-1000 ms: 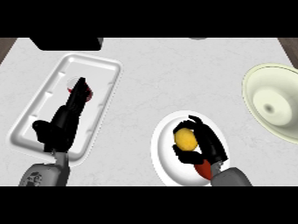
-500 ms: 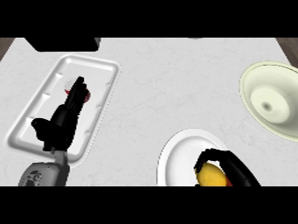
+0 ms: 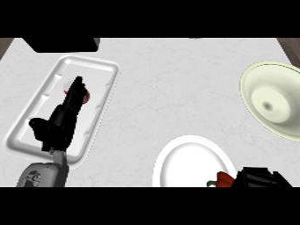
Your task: Pick the lemon from the plate and place it in the bowl
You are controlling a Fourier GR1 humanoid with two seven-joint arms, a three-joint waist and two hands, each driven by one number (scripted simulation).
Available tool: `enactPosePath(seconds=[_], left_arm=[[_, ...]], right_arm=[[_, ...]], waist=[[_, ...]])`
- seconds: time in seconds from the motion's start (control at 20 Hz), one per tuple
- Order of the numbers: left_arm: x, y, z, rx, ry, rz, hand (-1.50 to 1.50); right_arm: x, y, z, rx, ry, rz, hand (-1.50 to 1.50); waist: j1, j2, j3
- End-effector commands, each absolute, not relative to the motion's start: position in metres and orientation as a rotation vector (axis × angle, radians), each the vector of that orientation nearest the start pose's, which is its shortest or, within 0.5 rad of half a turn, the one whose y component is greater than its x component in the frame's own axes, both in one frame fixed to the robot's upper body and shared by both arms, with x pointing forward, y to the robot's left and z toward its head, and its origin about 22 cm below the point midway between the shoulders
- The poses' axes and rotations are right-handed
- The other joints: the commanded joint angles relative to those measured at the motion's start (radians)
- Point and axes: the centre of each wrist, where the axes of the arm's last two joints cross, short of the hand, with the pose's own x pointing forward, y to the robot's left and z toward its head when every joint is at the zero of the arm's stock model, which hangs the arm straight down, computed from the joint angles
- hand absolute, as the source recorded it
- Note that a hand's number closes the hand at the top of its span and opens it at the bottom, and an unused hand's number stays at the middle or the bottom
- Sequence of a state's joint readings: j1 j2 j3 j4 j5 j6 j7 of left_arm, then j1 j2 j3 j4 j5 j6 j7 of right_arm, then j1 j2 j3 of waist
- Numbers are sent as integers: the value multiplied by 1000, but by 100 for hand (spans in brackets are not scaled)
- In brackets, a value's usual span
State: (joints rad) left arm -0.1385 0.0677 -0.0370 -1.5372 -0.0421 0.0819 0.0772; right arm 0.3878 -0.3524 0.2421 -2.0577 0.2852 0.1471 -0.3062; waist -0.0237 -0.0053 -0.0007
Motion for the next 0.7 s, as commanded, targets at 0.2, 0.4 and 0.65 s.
enactPosePath(seconds=[0.2, 0.4, 0.65], left_arm=[[281, 213, 22, 83, -1600, -97, 0], [270, 241, 24, 85, -1595, -115, 0], [262, 213, 32, 58, -1593, -114, 0]], right_arm=[[97, -258, 150, -303, -2026, 745, 150], [102, -269, 175, -408, -1971, 720, 150], [132, -266, 205, -489, -1971, 631, 150]], waist=[[-1, 3, -1], [16, 4, 0], [34, 5, -1]])
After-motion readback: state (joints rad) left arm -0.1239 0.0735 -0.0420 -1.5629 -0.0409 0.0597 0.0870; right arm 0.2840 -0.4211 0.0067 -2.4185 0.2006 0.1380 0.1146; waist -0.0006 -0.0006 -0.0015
